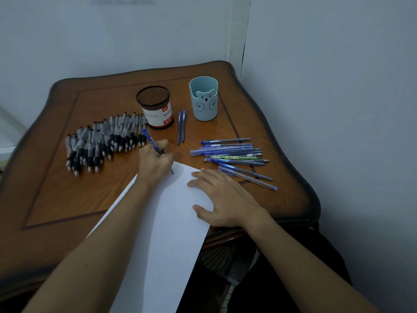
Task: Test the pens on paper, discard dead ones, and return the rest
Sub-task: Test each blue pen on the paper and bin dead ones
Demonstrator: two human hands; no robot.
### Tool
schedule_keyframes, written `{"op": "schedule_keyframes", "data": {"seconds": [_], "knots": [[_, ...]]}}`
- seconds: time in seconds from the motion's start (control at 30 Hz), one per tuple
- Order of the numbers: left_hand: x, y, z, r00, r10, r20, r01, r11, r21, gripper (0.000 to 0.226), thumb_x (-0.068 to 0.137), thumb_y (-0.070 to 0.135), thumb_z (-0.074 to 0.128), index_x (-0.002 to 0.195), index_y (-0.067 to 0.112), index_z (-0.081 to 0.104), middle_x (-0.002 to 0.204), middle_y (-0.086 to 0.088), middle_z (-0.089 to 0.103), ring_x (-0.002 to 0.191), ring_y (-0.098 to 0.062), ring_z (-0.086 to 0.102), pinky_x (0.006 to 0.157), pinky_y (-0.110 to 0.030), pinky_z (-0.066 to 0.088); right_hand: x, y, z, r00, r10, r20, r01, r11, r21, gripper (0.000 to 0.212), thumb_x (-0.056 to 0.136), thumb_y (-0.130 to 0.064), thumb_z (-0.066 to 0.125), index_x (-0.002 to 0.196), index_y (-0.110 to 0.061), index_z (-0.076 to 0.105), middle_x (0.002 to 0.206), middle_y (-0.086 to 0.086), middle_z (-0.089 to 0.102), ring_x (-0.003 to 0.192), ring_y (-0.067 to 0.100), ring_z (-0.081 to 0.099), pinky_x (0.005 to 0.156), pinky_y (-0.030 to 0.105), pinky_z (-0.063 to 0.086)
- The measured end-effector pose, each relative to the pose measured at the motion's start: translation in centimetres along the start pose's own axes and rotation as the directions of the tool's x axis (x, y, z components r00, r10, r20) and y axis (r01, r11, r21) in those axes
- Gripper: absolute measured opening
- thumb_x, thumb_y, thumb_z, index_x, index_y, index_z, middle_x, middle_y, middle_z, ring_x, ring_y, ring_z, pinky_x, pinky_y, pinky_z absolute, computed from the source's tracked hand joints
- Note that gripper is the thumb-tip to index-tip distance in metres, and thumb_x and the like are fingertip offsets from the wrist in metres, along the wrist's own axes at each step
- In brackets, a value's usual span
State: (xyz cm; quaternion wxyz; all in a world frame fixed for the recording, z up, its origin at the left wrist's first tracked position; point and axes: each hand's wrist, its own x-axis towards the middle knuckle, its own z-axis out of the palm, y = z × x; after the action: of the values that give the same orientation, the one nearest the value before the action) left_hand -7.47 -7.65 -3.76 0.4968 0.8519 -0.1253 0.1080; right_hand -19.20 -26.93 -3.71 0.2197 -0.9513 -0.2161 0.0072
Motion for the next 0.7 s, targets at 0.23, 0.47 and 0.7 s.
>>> {"op": "schedule_keyframes", "data": {"seconds": [0.23, 0.47, 0.7], "knots": [[-0.1, -0.2, 0.2, 0.999, 0.026, 0.034, -0.027, 1.000, 0.008, 0.024, 0.070, -0.013, 0.049, 0.058, 0.001, 0.033, 0.053, -0.006, 0.032, 0.055, -0.018, 0.033, 0.050, -0.043, 0.031, 0.0, 0.0, 0.0, 1.000, -0.001, 0.000, 0.001, 1.000, 0.009, 0.059, 0.093, -0.051, 0.055, 0.147, -0.029, 0.043, 0.159, -0.007, 0.032, 0.150, 0.011, 0.017, 0.121, 0.034, 0.012], [-0.3, 0.6, 0.3, 1.000, 0.008, 0.008, -0.008, 1.000, 0.002, 0.042, 0.072, -0.017, 0.050, 0.054, 0.016, 0.030, 0.053, 0.002, 0.029, 0.054, -0.008, 0.029, 0.053, -0.034, 0.025, 0.1, 0.1, 0.0, 1.000, 0.000, 0.005, 0.000, 1.000, 0.006, 0.059, 0.093, -0.051, 0.055, 0.147, -0.029, 0.043, 0.159, -0.007, 0.032, 0.150, 0.011, 0.017, 0.119, 0.031, 0.008], [0.2, 1.0, -0.1, 0.980, -0.198, 0.009, 0.198, 0.972, -0.124, 0.025, 0.071, -0.017, 0.051, 0.059, 0.000, 0.037, 0.055, -0.009, 0.038, 0.051, -0.013, 0.039, 0.047, -0.025, 0.035, 0.1, 0.0, 0.0, 1.000, -0.004, -0.007, 0.004, 1.000, 0.004, 0.059, 0.093, -0.050, 0.055, 0.147, -0.029, 0.044, 0.159, -0.007, 0.033, 0.149, 0.011, 0.018, 0.117, 0.029, 0.007]]}}
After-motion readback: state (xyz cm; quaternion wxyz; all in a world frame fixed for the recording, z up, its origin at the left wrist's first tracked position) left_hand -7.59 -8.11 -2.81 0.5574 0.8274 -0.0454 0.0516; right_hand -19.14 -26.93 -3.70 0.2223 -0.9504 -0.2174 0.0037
